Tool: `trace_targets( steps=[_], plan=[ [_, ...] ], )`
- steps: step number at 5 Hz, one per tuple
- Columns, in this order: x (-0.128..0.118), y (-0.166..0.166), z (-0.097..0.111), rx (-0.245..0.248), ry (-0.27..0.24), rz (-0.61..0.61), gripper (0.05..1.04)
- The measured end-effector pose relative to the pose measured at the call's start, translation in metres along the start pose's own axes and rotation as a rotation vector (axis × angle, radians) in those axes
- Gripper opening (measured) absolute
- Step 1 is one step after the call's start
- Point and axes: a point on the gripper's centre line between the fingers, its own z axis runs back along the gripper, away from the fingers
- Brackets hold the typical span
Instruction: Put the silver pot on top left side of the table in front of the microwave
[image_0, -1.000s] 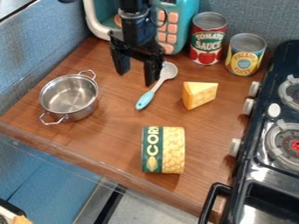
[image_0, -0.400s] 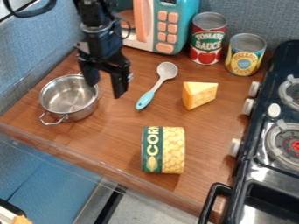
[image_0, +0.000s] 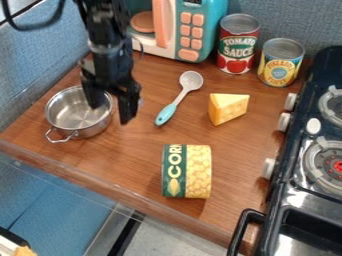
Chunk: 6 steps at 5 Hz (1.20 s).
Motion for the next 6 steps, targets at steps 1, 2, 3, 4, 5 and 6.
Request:
trace_targets(
  steps=[1, 2, 3, 4, 5, 6],
  plan=[
    [0.0056, 0.0018, -0.0178, -0.010, 0.039, 0.014, 1.001],
    [0.0079, 0.0007, -0.0256, -0.027, 0.059, 0.019, 0.942],
    [0.0078, 0.0001, -0.0256, -0.030, 0.059, 0.030, 0.654],
    [0.0076, 0.0005, -0.0257, -0.030, 0.060, 0.036, 0.359],
    [0.0065, 0.0002, -0.0247, -0.031, 0.072, 0.039, 0.148],
    [0.0112, 0.0013, -0.0191, -0.026, 0.075, 0.029, 0.088]
  ],
)
